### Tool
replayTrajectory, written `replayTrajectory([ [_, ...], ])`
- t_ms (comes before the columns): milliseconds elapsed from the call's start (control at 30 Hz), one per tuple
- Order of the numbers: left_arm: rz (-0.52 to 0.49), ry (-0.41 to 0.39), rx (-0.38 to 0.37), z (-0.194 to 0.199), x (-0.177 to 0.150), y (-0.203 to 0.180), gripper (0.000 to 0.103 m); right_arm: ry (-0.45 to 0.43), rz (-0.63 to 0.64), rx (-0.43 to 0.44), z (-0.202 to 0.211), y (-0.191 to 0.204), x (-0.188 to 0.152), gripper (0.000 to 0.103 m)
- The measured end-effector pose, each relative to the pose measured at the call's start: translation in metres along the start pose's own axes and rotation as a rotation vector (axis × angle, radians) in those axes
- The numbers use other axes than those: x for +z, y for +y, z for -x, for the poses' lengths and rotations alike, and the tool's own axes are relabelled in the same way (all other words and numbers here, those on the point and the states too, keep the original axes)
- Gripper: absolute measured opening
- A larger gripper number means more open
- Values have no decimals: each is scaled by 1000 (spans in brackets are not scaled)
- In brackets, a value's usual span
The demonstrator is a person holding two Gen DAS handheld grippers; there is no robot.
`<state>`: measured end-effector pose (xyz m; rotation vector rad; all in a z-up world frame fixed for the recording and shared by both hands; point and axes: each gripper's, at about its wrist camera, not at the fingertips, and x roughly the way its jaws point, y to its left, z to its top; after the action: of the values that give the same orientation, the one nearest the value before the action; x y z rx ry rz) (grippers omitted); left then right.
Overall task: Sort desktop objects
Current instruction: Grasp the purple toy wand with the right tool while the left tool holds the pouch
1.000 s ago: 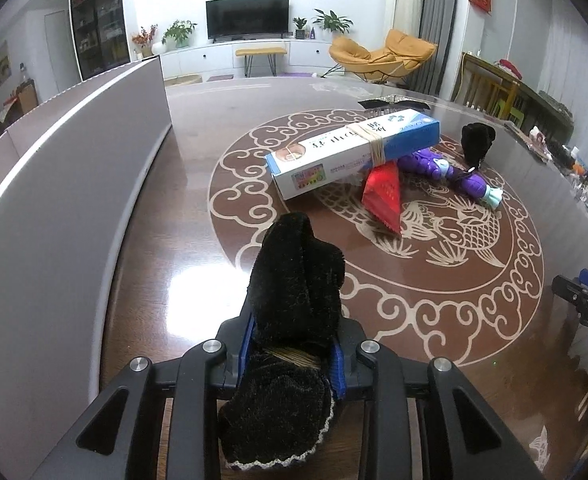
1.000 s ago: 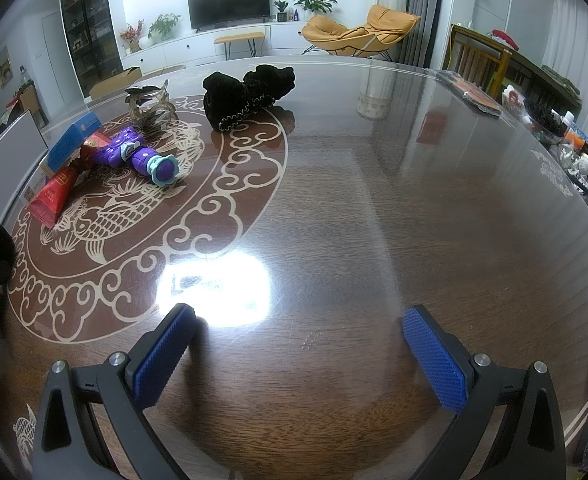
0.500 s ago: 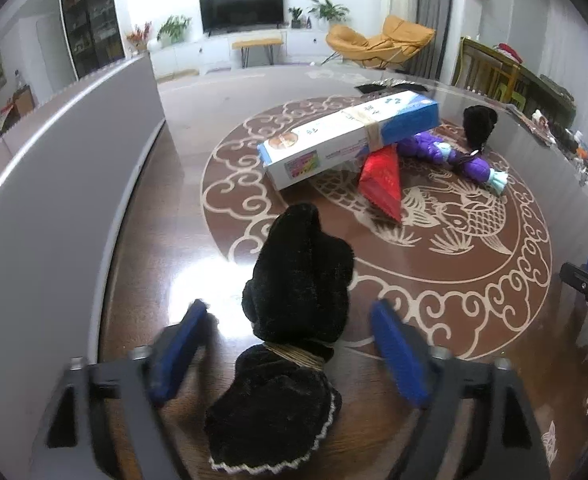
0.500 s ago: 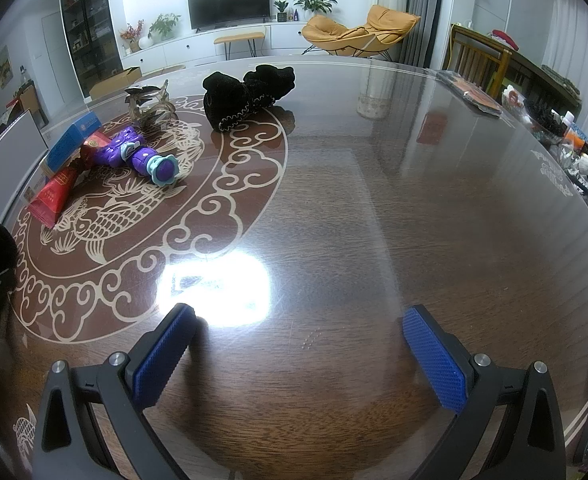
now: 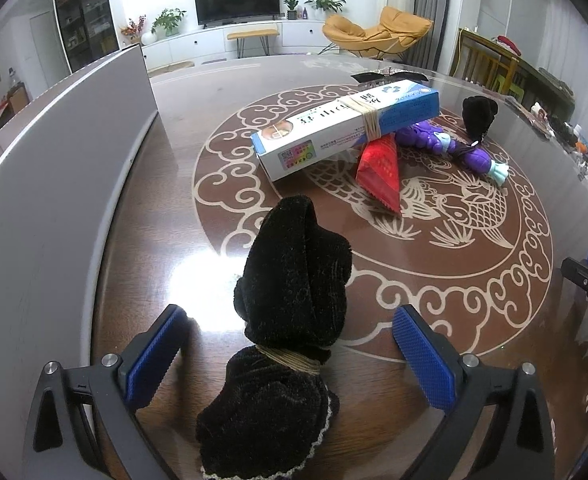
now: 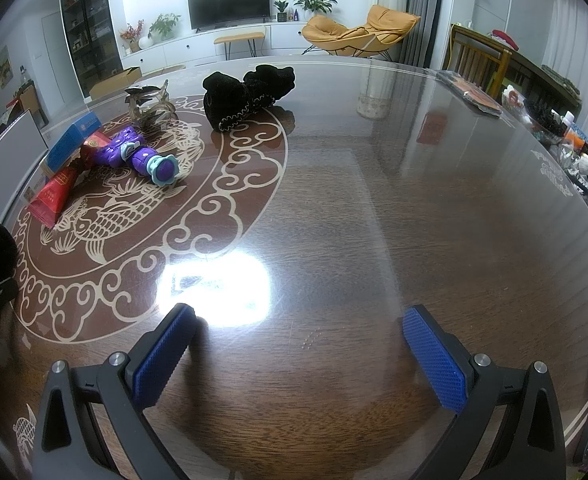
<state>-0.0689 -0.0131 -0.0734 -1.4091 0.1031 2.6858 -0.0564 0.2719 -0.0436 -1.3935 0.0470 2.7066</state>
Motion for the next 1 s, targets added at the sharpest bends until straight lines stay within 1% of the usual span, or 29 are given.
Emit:
replayTrajectory([
  [200,3,-1,-7,0,0,2,103,7,3,11,0,0,1,103],
  [233,3,-1,-7,0,0,2,103,12,10,44,-1,0,4,103],
  [267,3,-1,-7,0,0,2,103,8,22,114,0,3,9,103],
  [300,3,-2,-7,0,0,2,103,-1,43,163,3,8,16,103],
  [367,3,-1,-7,0,0,2,103,-21,141,181,4,32,41,103],
  [400,4,-1,-7,0,0,2,103,-20,199,204,0,48,57,102],
  [433,4,-1,-7,0,0,2,103,-21,234,222,-3,59,67,100],
  [467,4,-1,-7,0,0,2,103,-20,298,231,-11,77,83,98],
  [500,4,-1,-7,0,0,2,103,-11,336,229,-18,88,92,97],
  [567,3,-1,-7,0,0,2,103,46,420,247,-42,115,109,84],
  [600,3,-1,-8,0,0,2,103,80,446,253,-52,124,113,80],
  [633,2,-1,-8,0,0,2,103,112,470,246,-63,132,115,70],
  [667,1,-1,-9,0,1,2,103,119,460,277,-68,134,121,60],
  [700,-1,2,-14,0,1,2,103,127,438,295,-69,133,126,52],
  [733,-7,5,-18,0,0,3,103,125,426,299,-68,132,128,29],
  [767,-13,7,-27,1,0,3,103,137,408,333,-64,129,130,24],
  [800,-16,-2,-27,3,-1,5,90,147,406,353,-60,128,128,23],
  [833,-20,-28,-19,7,-2,7,62,150,434,334,-53,128,122,23],
  [867,-20,-51,-26,13,-4,11,45,153,458,325,-46,128,116,23],
  [900,-16,-52,-36,16,-5,13,28,160,467,336,-36,125,107,23],
  [967,28,-58,-91,23,-11,22,28,165,453,359,-16,116,92,23],
  [1000,50,-74,-112,30,-16,25,28,167,437,377,-3,109,84,23],
])
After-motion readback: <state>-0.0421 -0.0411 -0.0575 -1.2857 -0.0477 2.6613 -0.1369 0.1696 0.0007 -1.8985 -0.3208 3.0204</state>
